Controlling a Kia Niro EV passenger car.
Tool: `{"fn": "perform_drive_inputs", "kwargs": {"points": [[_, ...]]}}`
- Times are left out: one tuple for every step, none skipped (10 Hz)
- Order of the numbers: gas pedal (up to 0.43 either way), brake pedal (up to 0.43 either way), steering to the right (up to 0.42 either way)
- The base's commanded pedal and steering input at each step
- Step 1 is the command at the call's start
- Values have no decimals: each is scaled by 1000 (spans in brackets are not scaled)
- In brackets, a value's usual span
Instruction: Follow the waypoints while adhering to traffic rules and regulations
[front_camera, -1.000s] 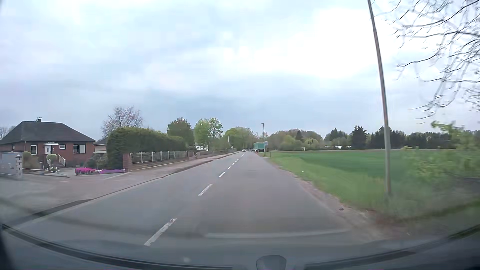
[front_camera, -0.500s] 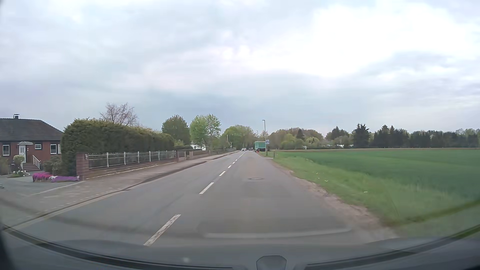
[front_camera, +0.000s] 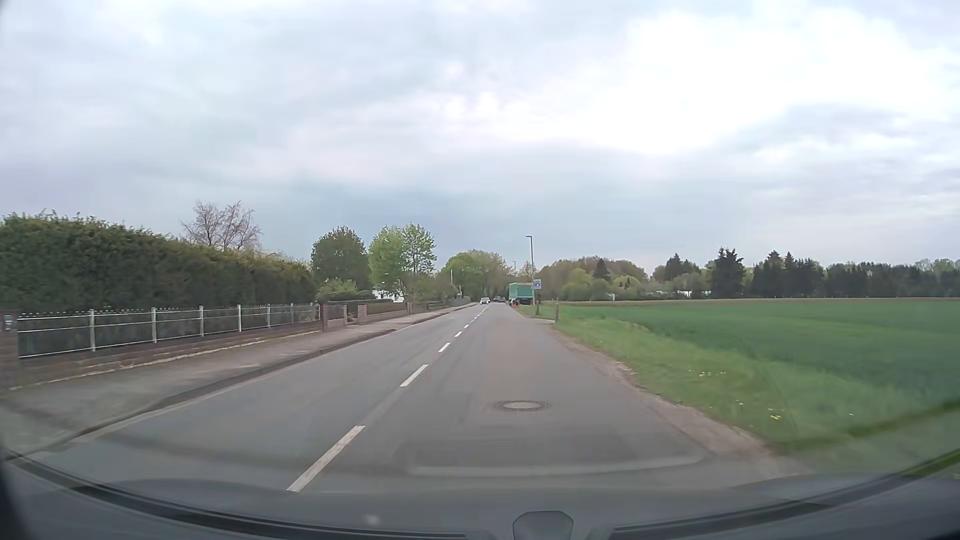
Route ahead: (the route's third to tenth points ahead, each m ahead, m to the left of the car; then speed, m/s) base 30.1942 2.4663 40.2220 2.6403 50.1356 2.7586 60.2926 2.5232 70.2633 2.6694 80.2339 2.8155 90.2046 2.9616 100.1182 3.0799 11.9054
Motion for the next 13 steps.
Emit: {"fn": "perform_drive_inputs", "kwargs": {"points": [[0,116,-1],[0,134,-1],[0,140,-1],[0,146,0],[0,146,-1],[0,152,-1],[0,152,-1],[0,159,-2],[0,152,-2],[0,146,-2],[0,140,-2],[0,128,-2],[0,122,-2]]}}
